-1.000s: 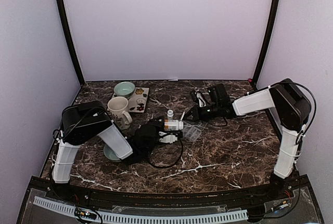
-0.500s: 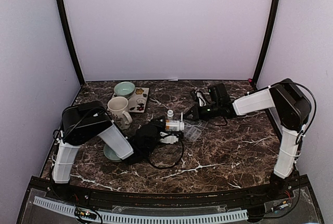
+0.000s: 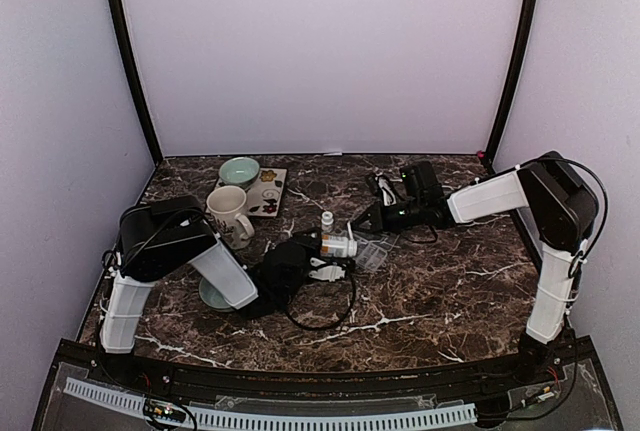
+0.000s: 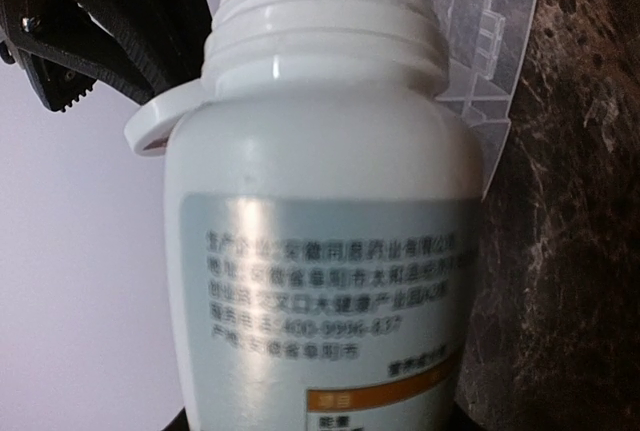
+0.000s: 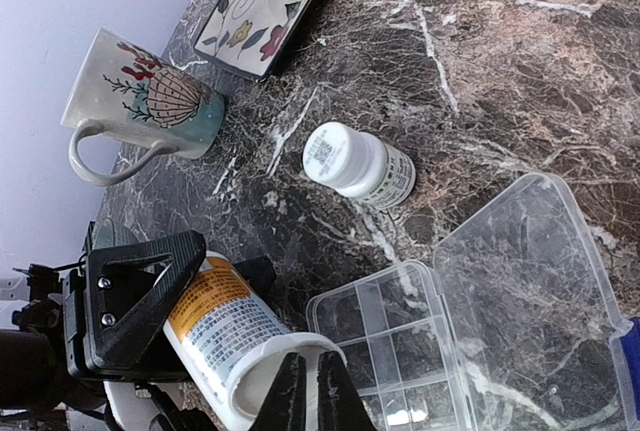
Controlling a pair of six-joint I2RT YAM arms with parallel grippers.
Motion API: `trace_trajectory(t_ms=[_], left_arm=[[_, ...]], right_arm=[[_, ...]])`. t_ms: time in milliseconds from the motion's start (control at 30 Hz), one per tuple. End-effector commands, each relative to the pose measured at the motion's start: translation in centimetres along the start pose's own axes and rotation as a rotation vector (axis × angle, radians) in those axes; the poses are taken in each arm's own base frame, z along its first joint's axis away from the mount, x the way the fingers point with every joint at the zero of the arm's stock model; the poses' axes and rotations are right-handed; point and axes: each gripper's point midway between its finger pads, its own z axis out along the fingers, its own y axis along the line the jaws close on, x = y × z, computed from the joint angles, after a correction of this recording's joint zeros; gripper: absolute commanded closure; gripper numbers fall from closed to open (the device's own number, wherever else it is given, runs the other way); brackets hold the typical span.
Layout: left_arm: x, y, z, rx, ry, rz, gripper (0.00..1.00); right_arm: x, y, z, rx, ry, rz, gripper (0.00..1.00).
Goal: Sort the pills into containers
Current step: Pour the pill into the compartment of the pill container.
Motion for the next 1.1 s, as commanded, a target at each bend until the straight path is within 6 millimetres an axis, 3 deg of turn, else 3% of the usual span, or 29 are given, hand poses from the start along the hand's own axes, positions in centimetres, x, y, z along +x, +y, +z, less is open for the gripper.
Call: trace_trajectory(t_ms=[0,1067], left_arm=[[-0.3,0.9,0.3,-0.017,0.015,0.018,1.0],[-0.3,2.1,-0.1,0.014,-0.001,0.057,1.0]], right_arm=[[-0.4,0.4,-0.2,-0.024,-0.025,-0.029,0.93],[-0.4,0.6,-0.4,-0.035,-0.03,-0.035,0.93]])
